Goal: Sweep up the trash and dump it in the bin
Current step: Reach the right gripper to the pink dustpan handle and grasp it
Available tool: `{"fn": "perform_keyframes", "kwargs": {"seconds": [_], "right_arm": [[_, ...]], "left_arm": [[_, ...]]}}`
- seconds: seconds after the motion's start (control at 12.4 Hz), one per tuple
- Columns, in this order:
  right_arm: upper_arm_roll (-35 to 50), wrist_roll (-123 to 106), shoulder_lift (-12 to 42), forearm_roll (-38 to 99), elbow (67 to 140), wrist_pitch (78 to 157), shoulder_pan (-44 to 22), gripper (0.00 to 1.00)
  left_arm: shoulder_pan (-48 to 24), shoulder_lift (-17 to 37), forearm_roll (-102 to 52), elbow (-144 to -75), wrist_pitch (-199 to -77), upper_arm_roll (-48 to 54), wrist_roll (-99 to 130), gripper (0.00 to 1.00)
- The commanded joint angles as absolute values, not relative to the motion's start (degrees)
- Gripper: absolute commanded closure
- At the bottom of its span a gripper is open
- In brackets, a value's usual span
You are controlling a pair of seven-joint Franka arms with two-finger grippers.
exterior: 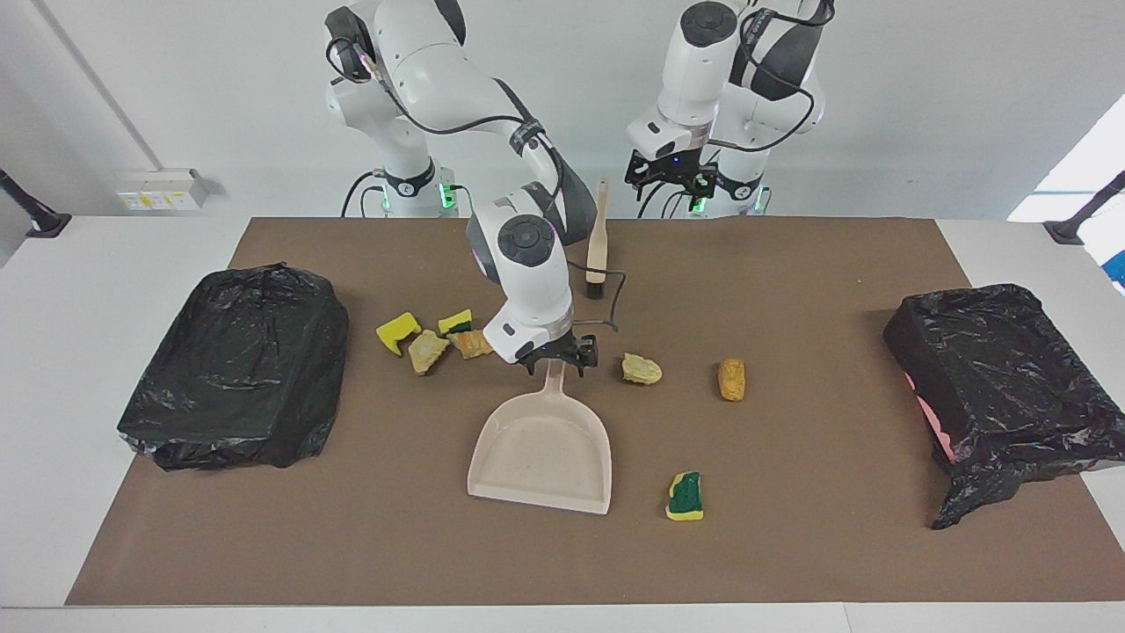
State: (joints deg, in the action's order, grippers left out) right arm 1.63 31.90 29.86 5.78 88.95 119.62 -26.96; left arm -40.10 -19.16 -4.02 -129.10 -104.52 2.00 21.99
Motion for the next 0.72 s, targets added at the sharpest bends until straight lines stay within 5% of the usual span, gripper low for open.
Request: {"fn": "perform_keyframes", "kwargs": {"seconds": [0.0, 0.16, 0.64], "right_arm": [[1.7, 32.1, 29.4, 7.2, 90.1, 119.0, -27.1, 0.57], [1.8, 32.9, 29.3, 7.5, 89.8, 117.2, -27.1, 1.0], [2.5, 12.6, 27.3, 7.5, 89.9, 116.6, -25.8, 1.0]], "left_arm": [[-45.6, -22.7, -5.2, -135.1, -108.7, 1.1, 26.4, 0.0], [-48.9, -23.5, -6.3, -137.7, -109.5, 1.1, 28.2, 0.0], [-60.8, -22.7, -6.3, -146.3, -117.9, 1.1, 36.8, 0.0]]}}
